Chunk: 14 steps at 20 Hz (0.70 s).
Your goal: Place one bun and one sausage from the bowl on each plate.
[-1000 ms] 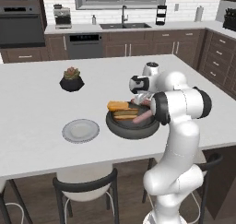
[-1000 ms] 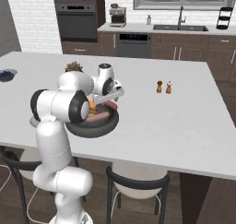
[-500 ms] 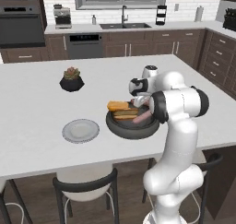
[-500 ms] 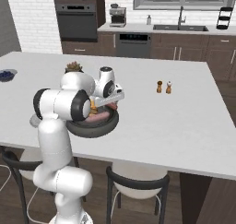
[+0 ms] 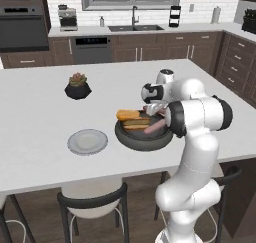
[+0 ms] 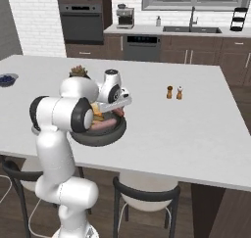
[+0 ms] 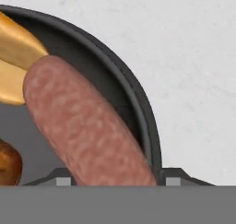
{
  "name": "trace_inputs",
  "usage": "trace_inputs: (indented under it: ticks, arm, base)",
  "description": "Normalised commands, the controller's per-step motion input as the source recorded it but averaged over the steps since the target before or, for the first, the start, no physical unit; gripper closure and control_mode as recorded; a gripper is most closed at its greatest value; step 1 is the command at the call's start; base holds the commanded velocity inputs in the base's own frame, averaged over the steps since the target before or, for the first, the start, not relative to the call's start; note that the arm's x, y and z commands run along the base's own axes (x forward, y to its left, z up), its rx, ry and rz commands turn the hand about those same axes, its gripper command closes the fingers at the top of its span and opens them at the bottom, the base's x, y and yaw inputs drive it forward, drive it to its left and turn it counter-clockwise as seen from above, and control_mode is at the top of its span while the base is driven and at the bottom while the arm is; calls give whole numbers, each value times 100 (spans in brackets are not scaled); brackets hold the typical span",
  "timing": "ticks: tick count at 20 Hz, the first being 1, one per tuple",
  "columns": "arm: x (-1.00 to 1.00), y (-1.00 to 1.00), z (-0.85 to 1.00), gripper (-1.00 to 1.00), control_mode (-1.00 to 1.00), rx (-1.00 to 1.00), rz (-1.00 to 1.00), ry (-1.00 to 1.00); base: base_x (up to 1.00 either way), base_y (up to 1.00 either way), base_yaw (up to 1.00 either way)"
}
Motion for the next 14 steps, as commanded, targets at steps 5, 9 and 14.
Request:
trace_inputs:
  ticks: [5, 9, 14]
  arm:
    - [-82, 41, 100, 100, -100, 0, 0, -26]
    - [-65, 98, 75, 100, -100, 0, -1, -3]
    - [-65, 100, 44, 100, -100, 0, -4, 7]
  base:
    - [0, 0, 0]
    - [0, 0, 0]
    - [0, 0, 0]
